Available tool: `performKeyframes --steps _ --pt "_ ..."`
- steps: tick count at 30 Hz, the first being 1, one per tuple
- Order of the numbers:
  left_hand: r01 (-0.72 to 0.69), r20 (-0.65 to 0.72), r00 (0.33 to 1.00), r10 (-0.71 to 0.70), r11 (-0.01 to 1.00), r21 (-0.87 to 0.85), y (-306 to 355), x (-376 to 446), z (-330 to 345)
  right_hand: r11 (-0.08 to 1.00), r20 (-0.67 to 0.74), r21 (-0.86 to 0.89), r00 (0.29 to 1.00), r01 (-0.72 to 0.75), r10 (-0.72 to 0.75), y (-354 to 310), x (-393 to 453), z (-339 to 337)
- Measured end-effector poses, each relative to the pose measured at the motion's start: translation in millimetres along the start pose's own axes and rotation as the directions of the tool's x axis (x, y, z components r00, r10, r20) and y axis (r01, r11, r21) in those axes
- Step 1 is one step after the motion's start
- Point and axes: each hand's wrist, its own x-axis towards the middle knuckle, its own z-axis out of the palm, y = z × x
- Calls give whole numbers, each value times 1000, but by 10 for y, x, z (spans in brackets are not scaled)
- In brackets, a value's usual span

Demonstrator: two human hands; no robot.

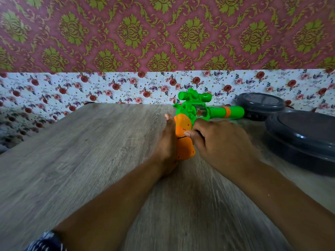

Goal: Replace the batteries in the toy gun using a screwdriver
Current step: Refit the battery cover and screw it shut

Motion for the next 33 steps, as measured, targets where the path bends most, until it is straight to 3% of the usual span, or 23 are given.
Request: performKeyframes --steps 4,8,11,14,19,22,26,33 --pt "2 31 1000 -1 1000 -21 5 -21 13 992 -64 -87 994 -95 89 -62 19 4" --pt "5 36 999 -4 999 -32 -4 5 1 988 -51 -52 988 -147 144 -104 11 -7" --pt "20 27 999 -20 999 -28 11 25 1 948 104 128 954 -293 281 -18 24 -1" --pt "14 6 1000 -14 999 -39 16 53 -16 874 132 318 930 -367 343 84 58 -21" --pt "-10 -23 1000 8 997 -82 28 48 -37 689 118 622 915 -371 386 137 104 -134" --pt "-10 -37 999 8 998 -60 47 6 -16 634 113 698 926 -333 361 119 93 -129" --pt "40 -2 999 -40 997 -64 69 -25 3 653 128 699 950 -289 284 50 77 -105" --pt "41 15 999 -40 995 -88 49 -8 13 810 94 528 965 -256 244 -27 46 -90"
